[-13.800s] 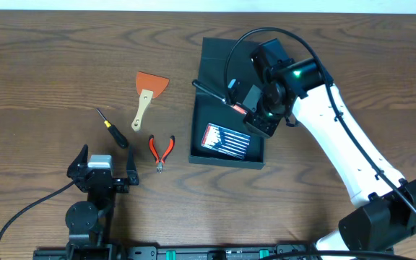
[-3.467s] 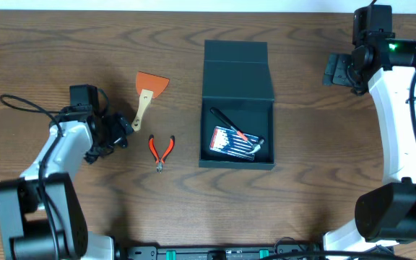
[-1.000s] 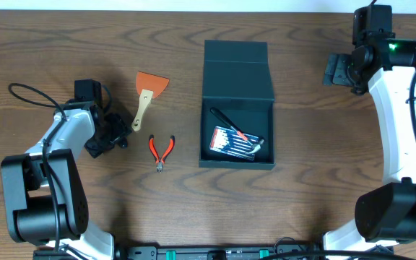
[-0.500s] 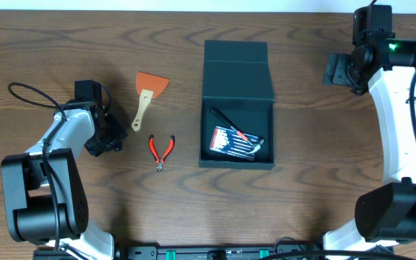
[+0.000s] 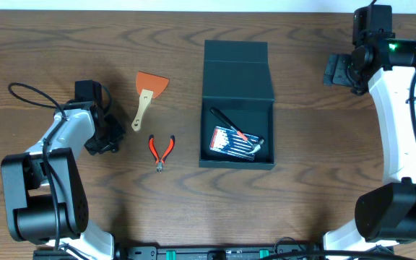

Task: Pack container
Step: 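Lower the left gripper and close it on the screwdriver handle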

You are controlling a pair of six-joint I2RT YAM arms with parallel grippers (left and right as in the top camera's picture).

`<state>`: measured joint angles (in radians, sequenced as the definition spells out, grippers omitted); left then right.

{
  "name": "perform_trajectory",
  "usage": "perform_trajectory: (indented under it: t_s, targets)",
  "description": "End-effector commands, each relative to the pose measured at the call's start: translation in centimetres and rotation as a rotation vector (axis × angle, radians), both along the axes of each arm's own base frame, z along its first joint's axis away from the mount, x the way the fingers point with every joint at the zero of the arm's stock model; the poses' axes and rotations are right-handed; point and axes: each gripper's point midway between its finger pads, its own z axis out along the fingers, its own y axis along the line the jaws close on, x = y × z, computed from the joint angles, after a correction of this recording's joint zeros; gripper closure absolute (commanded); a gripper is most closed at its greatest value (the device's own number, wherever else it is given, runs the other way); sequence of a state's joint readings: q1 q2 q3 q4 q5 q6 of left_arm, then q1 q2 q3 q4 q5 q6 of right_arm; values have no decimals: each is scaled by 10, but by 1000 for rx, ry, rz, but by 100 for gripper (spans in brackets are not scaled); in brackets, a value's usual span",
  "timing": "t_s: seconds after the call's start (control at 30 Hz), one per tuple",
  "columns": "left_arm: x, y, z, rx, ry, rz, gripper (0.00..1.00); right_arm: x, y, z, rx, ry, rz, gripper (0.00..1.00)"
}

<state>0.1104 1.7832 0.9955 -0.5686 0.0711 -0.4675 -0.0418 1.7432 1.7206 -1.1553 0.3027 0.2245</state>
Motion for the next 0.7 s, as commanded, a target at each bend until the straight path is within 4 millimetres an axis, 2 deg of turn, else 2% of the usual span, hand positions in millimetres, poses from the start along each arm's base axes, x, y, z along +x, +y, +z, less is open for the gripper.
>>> perform_trajectory:
  t_s: [0.0, 0.2, 0.67]
  targets:
    - [-8, 0, -11, -3, 39, 0, 77, 3, -1, 8, 1, -28, -15, 1]
    - [-8, 0, -11, -3, 39, 0, 94, 3, -1, 8, 1, -28, -15, 1]
    - [-6, 1, -10, 6, 33, -79, 94, 3, -1, 8, 1, -28, -15, 1]
